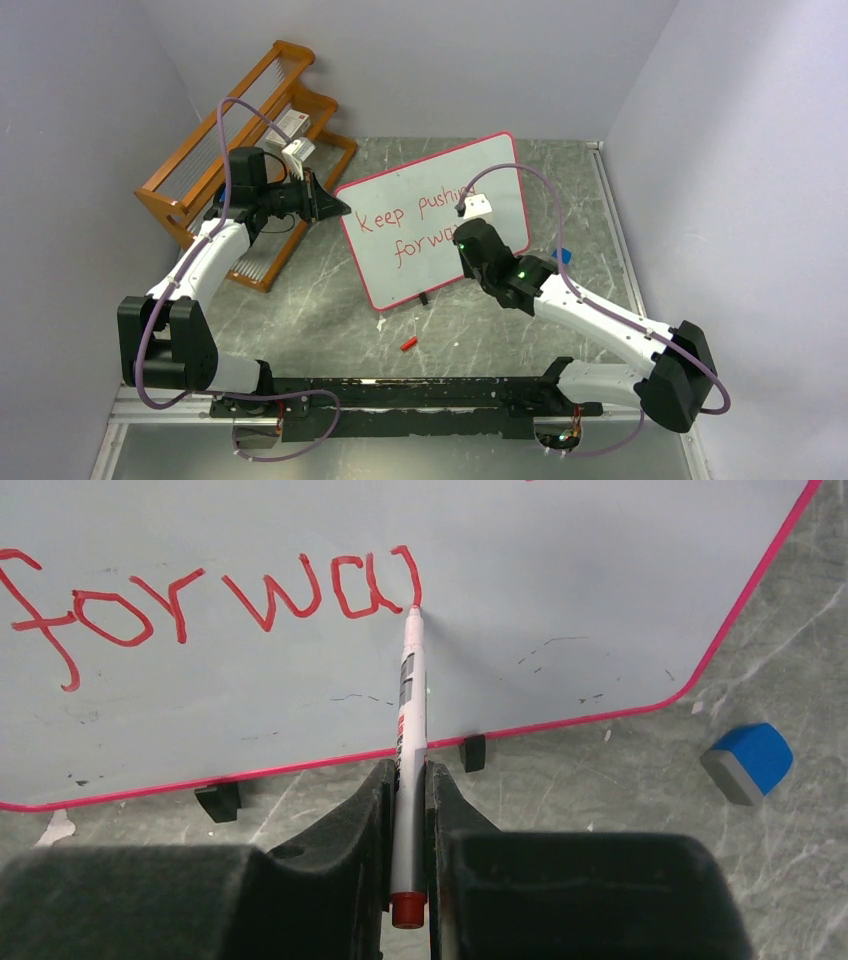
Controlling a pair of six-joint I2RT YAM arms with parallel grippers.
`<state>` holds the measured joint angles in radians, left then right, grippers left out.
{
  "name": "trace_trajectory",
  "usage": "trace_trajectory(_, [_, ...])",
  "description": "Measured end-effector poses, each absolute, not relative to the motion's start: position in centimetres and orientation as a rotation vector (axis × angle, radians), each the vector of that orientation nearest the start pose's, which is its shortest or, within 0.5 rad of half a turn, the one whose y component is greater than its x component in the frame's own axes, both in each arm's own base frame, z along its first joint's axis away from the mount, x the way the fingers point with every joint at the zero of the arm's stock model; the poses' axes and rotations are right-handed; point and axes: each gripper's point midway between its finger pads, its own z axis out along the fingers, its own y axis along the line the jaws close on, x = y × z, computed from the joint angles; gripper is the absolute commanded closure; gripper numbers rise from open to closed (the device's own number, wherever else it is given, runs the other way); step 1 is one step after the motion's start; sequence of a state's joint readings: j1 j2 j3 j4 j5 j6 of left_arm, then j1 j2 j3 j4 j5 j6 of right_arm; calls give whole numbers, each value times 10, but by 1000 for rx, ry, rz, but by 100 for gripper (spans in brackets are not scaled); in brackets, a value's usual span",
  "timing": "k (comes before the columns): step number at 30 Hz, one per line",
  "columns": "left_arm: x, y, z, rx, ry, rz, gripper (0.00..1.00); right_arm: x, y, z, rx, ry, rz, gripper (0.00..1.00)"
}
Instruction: Write a sentence on the whiteboard
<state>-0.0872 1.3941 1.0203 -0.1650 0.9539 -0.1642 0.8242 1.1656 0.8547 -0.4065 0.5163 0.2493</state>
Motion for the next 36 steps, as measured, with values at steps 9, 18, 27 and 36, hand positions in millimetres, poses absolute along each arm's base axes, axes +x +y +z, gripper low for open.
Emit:
trace_trajectory(9, [334,-177,217,501,1990,-1149,95,278,182,165,-367,2121,8,100])
trace_trajectory(18, [335,-177,217,500,1990,-1150,95,283,185,171,-361,2099,13,100])
trace_trajectory(27, [335,-177,217,500,1990,-1150,95,288,183,176,-343,2082,8,100])
trace_trajectory(36, [335,-177,217,500,1992,-1150,95,289,180,176,-330,2085,3,100])
